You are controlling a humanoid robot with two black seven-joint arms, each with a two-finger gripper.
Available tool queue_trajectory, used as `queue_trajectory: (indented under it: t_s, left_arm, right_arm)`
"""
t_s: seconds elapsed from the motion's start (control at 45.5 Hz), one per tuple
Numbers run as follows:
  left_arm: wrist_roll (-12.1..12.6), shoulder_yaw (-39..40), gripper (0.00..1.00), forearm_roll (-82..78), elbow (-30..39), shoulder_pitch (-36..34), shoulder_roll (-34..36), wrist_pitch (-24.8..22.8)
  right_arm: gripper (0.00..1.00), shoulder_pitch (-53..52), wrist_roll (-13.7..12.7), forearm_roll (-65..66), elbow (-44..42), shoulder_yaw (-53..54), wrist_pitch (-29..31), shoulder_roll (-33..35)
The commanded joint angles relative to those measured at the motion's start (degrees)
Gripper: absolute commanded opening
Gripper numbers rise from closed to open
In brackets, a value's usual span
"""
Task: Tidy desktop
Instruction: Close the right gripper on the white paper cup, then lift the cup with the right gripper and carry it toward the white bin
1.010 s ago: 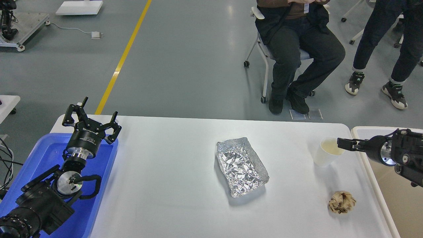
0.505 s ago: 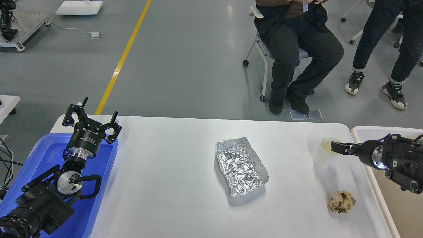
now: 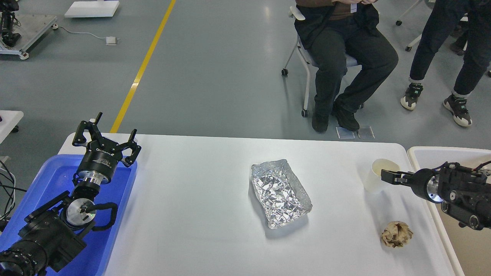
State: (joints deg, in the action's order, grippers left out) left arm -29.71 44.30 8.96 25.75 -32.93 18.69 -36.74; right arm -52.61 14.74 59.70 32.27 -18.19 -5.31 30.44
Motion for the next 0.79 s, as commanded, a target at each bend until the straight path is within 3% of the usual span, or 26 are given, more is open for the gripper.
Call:
queue_trajectory:
  t_s: [0.0,0.154,0.263,0.461,0.768]
  left_arm:
    - [0.00,0.00,1.00,0.00,0.00,0.06,0.03,0.00]
    - [0.00,0.00,1.00,0.00,0.00,0.06,-0.06,0.00]
    - [0.00,0.00,1.00,0.00,0.00,-0.03,0.03,0.00]
    - [0.00,0.00,1.00,0.00,0.00,0.06,-0.06,0.00]
    - [0.00,0.00,1.00,0.00,0.00,0.06,0.03,0.00]
  right_arm:
    - [0.53,0.31,-0.07,-0.11,-0.11,0.53,0.04,-0.12]
    - [0.30,0.14,-0.07,-0.11,-0.02,0.53,0.12,0.15]
    - [0.01,0.05,-0.07,-0.11,-0.02,0.18,0.47,0.32]
    - [0.00,-0.39,0.72,-0.11,0.33,0.26,0.83,0.41]
    - [0.00,-3.29,4.06,-0.54,0.86,0.35,1.70,2.96]
